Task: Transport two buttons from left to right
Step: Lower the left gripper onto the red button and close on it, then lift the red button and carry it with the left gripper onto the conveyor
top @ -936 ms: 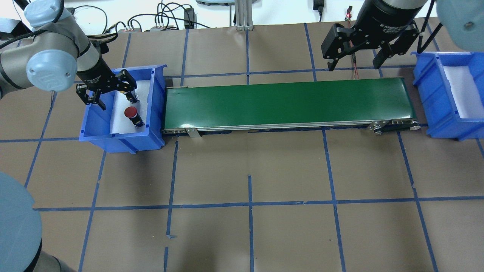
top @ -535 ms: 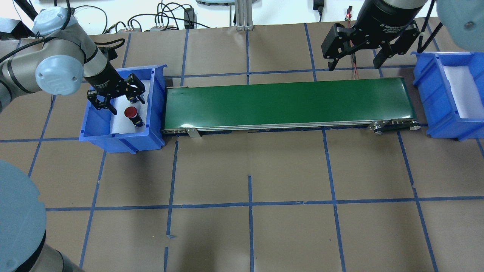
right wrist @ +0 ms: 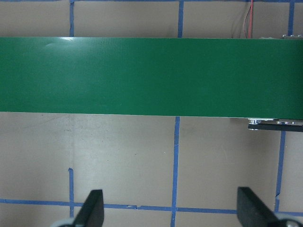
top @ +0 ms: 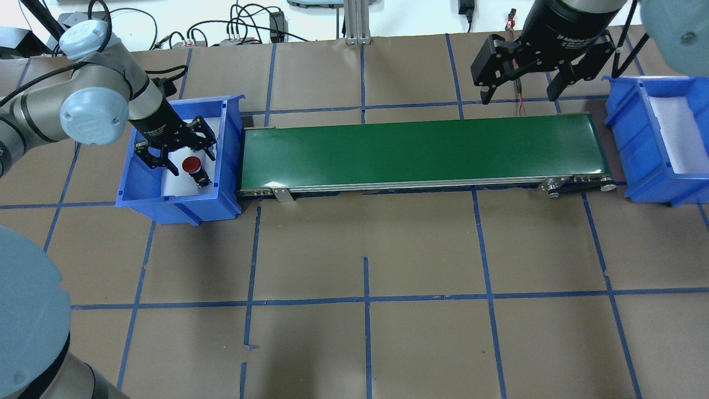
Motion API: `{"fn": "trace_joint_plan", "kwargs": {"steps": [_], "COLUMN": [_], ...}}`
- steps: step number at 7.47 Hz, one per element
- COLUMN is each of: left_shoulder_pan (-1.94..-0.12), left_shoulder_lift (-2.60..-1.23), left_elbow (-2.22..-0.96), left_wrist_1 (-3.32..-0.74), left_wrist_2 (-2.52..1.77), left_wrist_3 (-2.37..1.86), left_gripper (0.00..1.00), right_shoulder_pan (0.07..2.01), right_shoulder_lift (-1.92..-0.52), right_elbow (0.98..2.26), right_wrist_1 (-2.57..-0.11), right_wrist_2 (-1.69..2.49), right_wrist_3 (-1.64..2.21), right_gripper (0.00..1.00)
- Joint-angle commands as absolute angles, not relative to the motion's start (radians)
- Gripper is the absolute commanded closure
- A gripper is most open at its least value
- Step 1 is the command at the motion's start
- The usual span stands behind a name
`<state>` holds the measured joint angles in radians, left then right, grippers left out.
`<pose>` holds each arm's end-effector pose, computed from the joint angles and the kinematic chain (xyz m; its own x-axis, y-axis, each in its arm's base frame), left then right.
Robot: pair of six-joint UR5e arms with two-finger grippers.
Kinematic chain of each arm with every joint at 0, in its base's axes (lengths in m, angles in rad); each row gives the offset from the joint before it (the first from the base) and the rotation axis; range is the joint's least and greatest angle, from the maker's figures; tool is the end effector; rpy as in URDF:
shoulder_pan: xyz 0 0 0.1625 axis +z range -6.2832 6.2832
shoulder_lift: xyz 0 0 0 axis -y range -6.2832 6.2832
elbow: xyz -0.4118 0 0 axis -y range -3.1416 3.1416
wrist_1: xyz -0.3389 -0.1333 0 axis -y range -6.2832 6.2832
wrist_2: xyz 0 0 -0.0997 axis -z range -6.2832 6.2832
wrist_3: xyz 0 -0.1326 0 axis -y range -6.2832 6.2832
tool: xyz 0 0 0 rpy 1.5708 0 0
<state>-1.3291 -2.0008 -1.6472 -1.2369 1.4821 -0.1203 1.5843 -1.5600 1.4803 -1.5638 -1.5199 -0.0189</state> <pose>-0.0107 -0.5625 0.2252 -0.9282 -0.3661 0.0660 -0.3497 0.9192 0.1809 0.1461 -0.4494 0.4764 -0.9981 -0.0360 -0.0494 -0.0323 0.9968 -0.0736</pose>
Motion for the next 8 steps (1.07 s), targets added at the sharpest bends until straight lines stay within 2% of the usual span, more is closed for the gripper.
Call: {"fn": "trace_joint_plan", "kwargs": {"steps": [1, 2, 4, 8], "left_shoulder_pan": [-1.327, -1.327, -1.325, -1.327], "left_shoulder_lift": [-2.000, -2.000, -1.987, -1.957], "left_elbow": [-1.651, -1.648, -1.646, -1.570], "left_wrist_1": [-1.236, -1.229, -1.229, -1.258], "left_wrist_2": [1.483, 1.483, 1.485, 1.488], "left_wrist_3": [-0.135, -0.137, -0.138, -0.144], "left_gripper": [0.36, 0.53, 0.65, 0.65], "right_shoulder_pan": [1.583, 1.583, 1.583, 1.578], "right_shoulder_lift": [-1.562, -1.560, -1.559, -1.559], "right_elbow": [1.480, 1.480, 1.479, 1.479], "right_wrist_1": [-1.565, -1.565, -1.568, -1.565], "right_wrist_2": [-1.519, -1.520, -1.517, -1.517], "right_wrist_3": [-0.014, -0.015, -0.017, -0.020], "right_gripper": [0.00, 0.00, 0.00, 0.00]}}
